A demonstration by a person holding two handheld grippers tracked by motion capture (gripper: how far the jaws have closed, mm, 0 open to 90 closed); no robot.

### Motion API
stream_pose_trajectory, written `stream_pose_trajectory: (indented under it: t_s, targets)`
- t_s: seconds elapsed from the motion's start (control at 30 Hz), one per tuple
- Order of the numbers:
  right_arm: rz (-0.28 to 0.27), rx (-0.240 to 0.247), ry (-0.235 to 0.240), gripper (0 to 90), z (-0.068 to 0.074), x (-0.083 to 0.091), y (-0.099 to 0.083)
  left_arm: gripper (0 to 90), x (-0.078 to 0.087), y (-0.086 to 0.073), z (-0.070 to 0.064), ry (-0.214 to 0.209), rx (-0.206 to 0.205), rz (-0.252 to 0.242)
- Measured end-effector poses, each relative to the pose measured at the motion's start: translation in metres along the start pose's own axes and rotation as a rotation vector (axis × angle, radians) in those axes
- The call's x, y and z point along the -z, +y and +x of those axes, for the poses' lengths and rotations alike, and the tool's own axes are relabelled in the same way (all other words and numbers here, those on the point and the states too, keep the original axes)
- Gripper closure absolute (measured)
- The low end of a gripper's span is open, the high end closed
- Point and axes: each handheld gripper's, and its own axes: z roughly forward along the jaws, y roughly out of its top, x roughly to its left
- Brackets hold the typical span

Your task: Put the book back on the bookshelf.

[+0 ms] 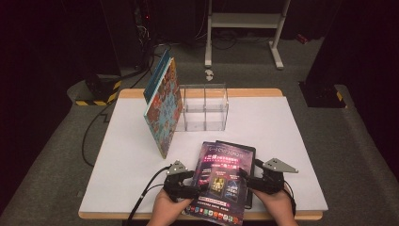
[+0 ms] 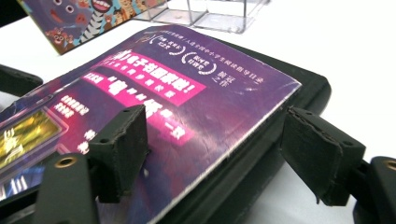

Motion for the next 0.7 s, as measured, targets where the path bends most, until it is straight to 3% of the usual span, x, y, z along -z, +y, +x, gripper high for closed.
stream_pose_trajectory:
  t_s: [0.2,0.37,0.6,0.7]
  targets:
    - [0.018,-0.065,-0.010,15.1,-0.008,-0.001,-0.002,18.7,-0.005,-0.003,-0.011,-0.013,-0.049,-0.011]
    - [0.022,-0.100,-0.013,14.0,-0.012,0.000,-0.004,19.5,-0.005,-0.006,-0.012,-0.013,-0.084,-0.025]
    - [0.023,-0.121,-0.006,13.9,-0.011,0.000,-0.006,19.1,-0.006,-0.007,-0.010,-0.011,-0.086,-0.030]
    - [0.029,-0.128,-0.003,13.5,-0.012,-0.001,-0.005,19.1,-0.007,-0.007,-0.010,-0.013,-0.067,-0.031]
